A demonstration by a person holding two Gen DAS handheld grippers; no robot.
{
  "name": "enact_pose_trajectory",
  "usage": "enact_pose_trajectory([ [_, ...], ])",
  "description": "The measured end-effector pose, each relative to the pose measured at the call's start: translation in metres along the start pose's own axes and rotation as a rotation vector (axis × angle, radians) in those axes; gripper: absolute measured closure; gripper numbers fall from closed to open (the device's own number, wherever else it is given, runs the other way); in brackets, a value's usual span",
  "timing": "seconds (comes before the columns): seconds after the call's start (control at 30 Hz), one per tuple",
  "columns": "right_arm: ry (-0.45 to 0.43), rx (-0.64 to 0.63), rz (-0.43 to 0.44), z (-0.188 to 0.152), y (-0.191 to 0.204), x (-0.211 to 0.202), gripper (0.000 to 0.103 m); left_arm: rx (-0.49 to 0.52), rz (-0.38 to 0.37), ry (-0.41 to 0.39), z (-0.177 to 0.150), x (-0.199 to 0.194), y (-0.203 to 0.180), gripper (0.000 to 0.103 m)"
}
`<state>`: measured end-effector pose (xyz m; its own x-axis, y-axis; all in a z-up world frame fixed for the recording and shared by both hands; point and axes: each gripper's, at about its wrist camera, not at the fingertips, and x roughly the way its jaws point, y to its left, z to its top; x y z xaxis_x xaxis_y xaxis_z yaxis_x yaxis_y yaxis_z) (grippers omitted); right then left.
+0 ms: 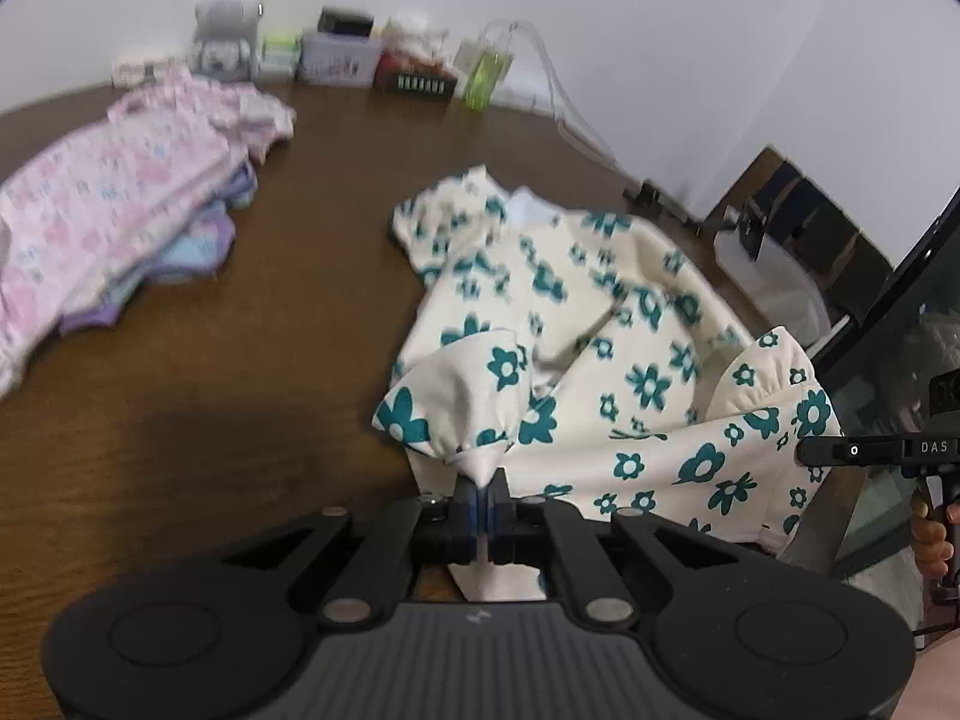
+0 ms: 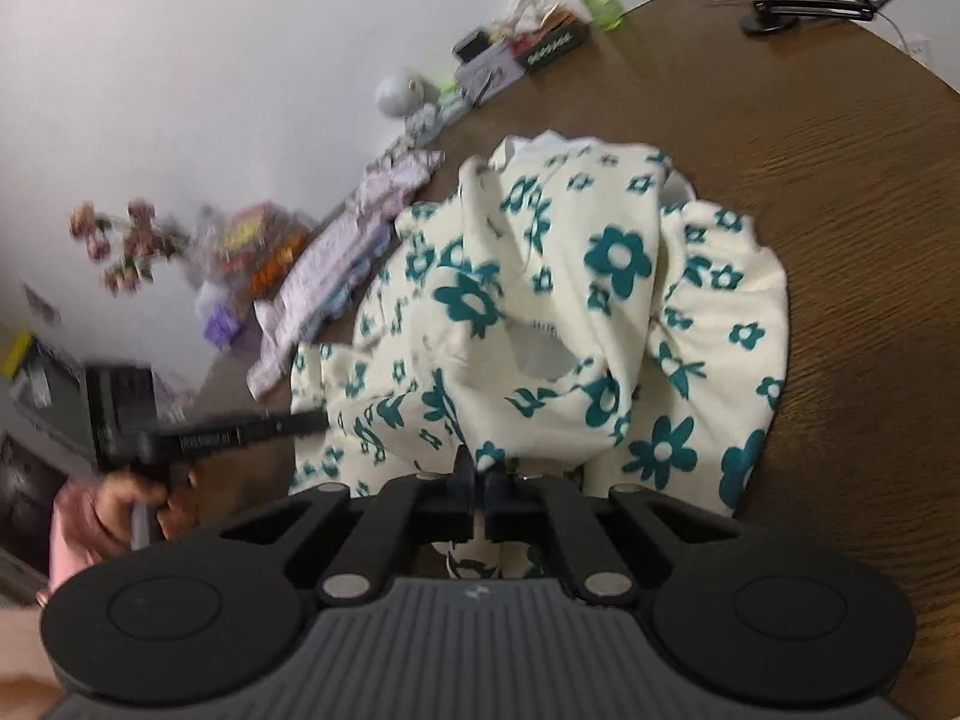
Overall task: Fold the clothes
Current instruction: 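Grasp the shirt shoulders with the left tool while the right tool grasps and lifts too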
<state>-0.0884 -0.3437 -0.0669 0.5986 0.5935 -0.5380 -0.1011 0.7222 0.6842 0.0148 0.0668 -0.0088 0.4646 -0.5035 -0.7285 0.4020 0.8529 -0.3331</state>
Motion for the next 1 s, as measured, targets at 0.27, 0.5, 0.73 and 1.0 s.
enact_pose_trajectory([
  [0.27,-0.091,-0.067,0.040,0.035,0.040,-0.028,0.101,0.106,0.057,-0.136,0.030,-0.047,-0.035,0.102],
  [0.5,-0.232,-0.284,0.000,0.093,0.111,-0.071,0.102,0.248,0.141,-0.344,0.085,-0.112,-0.082,0.102],
  [0.73,-0.434,-0.471,-0.020,0.172,0.192,-0.105,0.102,0.302,0.267,-0.587,0.167,-0.182,-0.131,0.102],
  [1.0,-0.632,-0.501,0.045,0.249,0.263,-0.138,0.102,0.252,0.342,-0.814,0.227,-0.265,-0.176,0.102],
])
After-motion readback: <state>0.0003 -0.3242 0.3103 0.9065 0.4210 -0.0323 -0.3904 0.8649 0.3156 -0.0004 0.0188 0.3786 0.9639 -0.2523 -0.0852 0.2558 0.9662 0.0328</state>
